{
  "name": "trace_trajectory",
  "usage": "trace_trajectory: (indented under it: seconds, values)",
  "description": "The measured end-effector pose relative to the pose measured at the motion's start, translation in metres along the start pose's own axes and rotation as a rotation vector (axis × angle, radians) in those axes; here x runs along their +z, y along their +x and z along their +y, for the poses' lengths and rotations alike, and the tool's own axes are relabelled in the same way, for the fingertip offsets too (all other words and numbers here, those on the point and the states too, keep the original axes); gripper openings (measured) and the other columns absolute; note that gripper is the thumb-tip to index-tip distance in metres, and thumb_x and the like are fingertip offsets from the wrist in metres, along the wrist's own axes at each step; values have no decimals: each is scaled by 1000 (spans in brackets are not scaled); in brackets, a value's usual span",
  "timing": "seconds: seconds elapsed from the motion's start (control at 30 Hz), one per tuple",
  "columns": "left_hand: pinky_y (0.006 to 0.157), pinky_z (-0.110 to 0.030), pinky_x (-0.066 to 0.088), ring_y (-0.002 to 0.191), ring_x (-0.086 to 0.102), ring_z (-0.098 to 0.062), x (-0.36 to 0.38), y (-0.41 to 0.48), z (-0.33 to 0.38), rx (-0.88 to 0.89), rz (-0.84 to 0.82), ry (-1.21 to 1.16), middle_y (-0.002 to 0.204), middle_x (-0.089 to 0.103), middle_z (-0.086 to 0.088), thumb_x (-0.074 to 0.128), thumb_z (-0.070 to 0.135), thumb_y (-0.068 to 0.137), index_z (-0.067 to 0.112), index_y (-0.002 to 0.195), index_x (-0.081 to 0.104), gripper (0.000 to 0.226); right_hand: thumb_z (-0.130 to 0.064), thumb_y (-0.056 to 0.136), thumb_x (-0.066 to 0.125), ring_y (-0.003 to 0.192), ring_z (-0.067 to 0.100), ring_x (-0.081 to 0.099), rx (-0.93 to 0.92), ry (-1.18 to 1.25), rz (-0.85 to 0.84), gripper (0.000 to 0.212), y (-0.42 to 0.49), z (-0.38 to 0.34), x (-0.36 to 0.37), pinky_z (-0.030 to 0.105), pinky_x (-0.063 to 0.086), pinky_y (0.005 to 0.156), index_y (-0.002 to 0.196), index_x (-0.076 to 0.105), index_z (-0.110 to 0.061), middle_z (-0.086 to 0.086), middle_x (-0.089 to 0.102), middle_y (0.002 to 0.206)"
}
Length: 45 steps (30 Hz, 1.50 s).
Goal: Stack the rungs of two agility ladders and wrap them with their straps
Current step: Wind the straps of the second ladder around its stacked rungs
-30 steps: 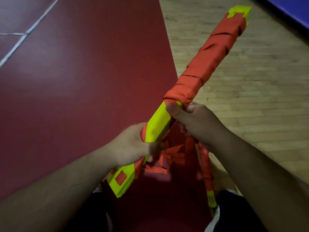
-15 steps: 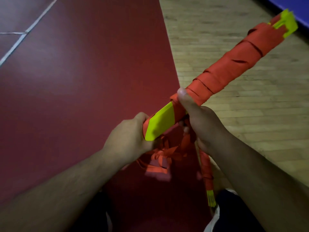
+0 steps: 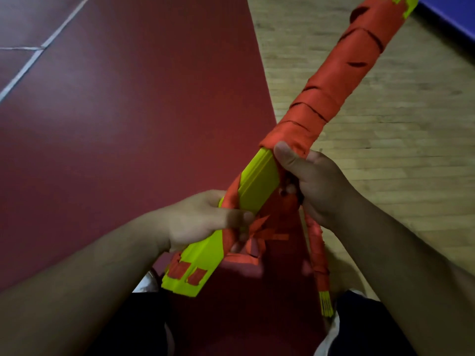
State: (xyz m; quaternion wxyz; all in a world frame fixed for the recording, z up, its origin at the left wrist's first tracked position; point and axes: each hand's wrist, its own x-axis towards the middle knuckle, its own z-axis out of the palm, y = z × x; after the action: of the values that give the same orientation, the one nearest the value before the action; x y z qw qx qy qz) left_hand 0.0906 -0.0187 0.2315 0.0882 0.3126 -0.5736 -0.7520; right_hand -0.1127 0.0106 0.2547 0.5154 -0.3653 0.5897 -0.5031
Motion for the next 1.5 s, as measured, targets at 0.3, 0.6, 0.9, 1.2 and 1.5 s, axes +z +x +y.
trace_trajectory:
  seconds: [0.3, 0.6, 0.9, 1.2, 1.5]
  values:
    - [62, -37, 46, 66, 59, -18, -1, 12, -13, -10, 539, 774, 70, 62, 4, 72, 46, 81, 25, 83, 51, 30, -66, 77, 72, 58, 33, 48, -55, -525, 70, 66, 6, 10, -5, 42, 44, 61, 72, 54, -3, 11, 49, 63]
    - [67, -35, 43, 86, 59, -23, 2, 11, -17, 95, 558, 982, 94, 59, 4, 68, 59, 75, 30, 113, 38, 56, -89, 54, 64, 59, 20, 60, -13, -471, 218, 72, 1, 14, -1, 46, 52, 64, 64, 66, -17, -5, 60, 54]
    - [86, -47, 53, 92, 66, -30, -5, 4, 1, 25, 48, 243, 100, 70, -16, 74, 28, 79, 7, 116, 57, 46, -37, 83, 72, 43, 6, 44, -62, -81, 90, 30, -1, 11, -1, 24, 39, 47, 60, 58, -23, -12, 47, 48]
    - [66, -36, 52, 73, 60, -28, 9, 0, -1, 68, -30, -226, 85, 61, -12, 65, 3, 80, 21, 104, 66, 29, -56, 75, 73, 68, 28, 56, -122, -104, -67, 48, 2, 0, -5, 41, 47, 67, 88, 66, -10, 14, 61, 76]
    - [57, -18, 48, 63, 61, -5, 12, 9, -6, 61, 321, 128, 71, 67, 9, 70, -3, 84, 16, 98, 63, 25, -85, 56, 65, 73, 19, 71, -49, -829, 44, 72, 5, 10, -12, 46, 57, 75, 80, 68, -17, 1, 74, 75]
